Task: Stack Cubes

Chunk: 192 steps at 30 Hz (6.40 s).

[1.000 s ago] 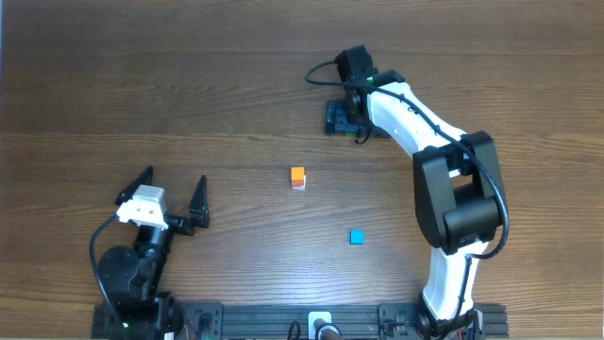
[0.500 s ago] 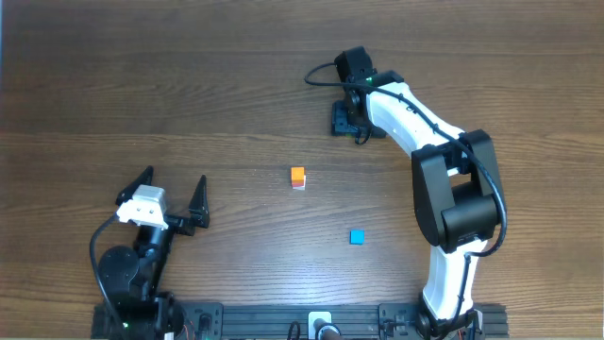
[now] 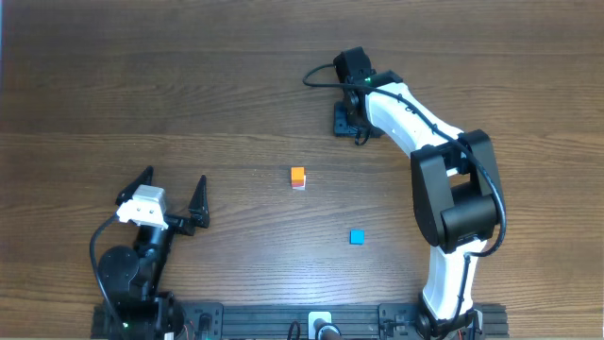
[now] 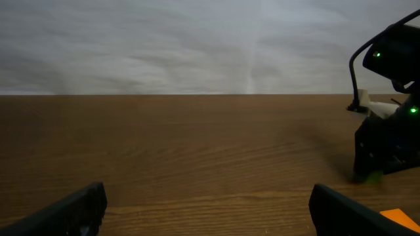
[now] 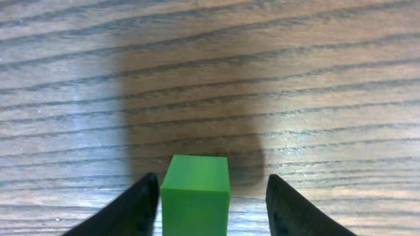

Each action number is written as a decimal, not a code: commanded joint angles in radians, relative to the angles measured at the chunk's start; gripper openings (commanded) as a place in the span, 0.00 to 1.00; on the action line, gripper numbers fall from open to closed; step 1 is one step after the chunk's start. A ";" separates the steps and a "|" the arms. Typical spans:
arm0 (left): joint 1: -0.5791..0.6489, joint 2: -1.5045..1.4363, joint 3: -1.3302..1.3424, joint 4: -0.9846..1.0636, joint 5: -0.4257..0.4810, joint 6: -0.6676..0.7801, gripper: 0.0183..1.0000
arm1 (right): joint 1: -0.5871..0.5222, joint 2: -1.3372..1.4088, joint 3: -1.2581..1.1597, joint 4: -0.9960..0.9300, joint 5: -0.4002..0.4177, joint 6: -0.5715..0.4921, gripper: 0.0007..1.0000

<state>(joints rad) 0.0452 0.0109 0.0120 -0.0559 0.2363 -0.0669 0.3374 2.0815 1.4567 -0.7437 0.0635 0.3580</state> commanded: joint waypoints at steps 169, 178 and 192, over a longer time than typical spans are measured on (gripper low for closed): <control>-0.005 -0.005 -0.006 0.002 0.010 0.018 1.00 | 0.390 -0.078 0.197 -0.474 -0.057 0.359 0.03; -0.005 -0.005 -0.006 0.002 0.010 0.018 1.00 | 0.389 -0.078 0.197 -0.460 -0.055 0.359 0.04; -0.005 -0.005 -0.006 0.002 0.010 0.018 1.00 | 0.389 -0.078 0.197 -0.449 -0.055 0.359 0.04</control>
<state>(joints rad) 0.0452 0.0109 0.0120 -0.0559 0.2363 -0.0669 0.7254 1.9926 1.6630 -1.1950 -0.0013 0.7223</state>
